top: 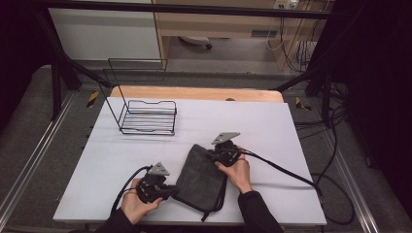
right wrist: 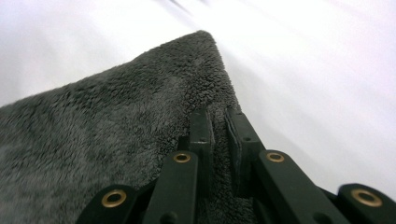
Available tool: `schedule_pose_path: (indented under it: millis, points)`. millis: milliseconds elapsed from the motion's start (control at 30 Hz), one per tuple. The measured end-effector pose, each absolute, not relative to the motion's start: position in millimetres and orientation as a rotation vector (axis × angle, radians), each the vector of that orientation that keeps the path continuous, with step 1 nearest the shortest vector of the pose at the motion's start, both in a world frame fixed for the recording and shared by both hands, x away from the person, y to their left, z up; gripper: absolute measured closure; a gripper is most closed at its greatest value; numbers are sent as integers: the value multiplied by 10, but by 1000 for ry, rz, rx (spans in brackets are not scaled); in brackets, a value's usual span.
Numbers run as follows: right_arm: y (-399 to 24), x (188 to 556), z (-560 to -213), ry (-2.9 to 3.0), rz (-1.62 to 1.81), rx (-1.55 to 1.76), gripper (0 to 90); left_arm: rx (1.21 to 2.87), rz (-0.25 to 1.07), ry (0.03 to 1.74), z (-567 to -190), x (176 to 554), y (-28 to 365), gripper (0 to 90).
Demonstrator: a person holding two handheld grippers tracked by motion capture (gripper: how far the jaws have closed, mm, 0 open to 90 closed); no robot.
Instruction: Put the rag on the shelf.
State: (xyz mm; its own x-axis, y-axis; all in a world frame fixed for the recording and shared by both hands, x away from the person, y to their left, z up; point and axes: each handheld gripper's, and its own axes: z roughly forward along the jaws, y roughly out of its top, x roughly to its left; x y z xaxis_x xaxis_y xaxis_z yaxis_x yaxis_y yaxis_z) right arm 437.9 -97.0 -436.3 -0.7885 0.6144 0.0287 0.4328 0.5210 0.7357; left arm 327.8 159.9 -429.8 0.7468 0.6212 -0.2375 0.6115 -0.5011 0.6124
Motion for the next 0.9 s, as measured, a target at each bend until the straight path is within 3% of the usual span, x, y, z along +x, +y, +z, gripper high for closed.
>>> schedule_pose_path:
  millis: [333, 600, 867, 900]
  points:
    - [-389, 4506, -4335, 2609, 1150, 720, 828, 2219, 69, 966, -4280, 3050, 1769, 827]
    - [-349, 4537, -4391, 2612, 1136, 723, 809, 2204, 77, 974, -4308, 3046, 1791, 821]
    - [-535, 4497, -4293, 2542, 1222, 817, 522, 2163, 142, 956, -4251, 3099, 1912, 631]
    - [-535, 4497, -4293, 2542, 1222, 817, 522, 2150, 147, 959, -4244, 3116, 1941, 631]
